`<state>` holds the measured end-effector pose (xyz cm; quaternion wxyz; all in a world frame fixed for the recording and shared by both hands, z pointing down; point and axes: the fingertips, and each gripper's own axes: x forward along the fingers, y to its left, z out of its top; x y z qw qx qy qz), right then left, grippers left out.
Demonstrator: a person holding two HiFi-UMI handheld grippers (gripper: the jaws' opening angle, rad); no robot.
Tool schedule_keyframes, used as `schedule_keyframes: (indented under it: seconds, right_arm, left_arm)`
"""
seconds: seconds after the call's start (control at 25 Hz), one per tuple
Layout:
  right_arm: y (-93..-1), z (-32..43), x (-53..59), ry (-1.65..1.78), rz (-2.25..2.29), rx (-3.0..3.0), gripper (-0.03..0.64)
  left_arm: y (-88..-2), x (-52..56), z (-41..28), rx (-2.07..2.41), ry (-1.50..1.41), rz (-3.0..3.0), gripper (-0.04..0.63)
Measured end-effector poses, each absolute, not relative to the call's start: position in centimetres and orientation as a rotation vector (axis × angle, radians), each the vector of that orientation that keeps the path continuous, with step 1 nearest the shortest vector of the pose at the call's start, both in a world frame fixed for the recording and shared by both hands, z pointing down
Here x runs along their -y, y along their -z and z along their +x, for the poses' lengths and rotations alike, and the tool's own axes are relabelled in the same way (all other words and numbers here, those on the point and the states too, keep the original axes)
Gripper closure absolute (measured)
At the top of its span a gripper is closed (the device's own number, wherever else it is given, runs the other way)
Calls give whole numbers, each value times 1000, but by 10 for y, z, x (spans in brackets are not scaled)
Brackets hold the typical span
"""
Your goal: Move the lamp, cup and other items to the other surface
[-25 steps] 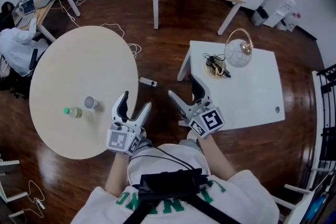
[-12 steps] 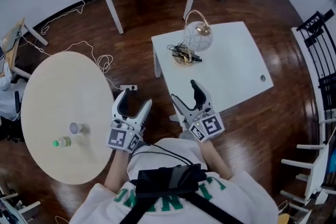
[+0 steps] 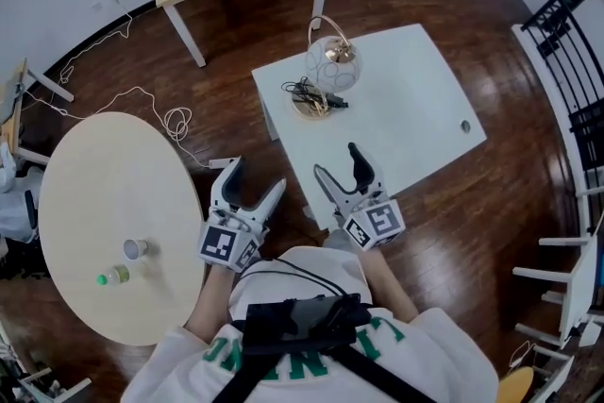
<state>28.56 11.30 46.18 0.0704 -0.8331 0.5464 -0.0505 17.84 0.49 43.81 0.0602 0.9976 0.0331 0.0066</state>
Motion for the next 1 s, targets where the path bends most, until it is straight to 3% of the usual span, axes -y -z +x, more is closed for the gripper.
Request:
schedule_keyframes:
  seconds: [0.64, 0.88, 1.0]
  right_arm:
    - [-652, 441, -30, 665, -2639, -1681, 270]
    - [-704, 490, 12, 725, -2697, -1703, 409]
    - [-711, 501, 21, 670, -2716, -1763, 600]
  left_arm:
    - [-478, 29, 180, 135, -299, 2926, 256]
    - [-494, 33, 173, 260, -348, 2885, 256]
    - [-500, 28, 167, 298, -370, 2886, 256]
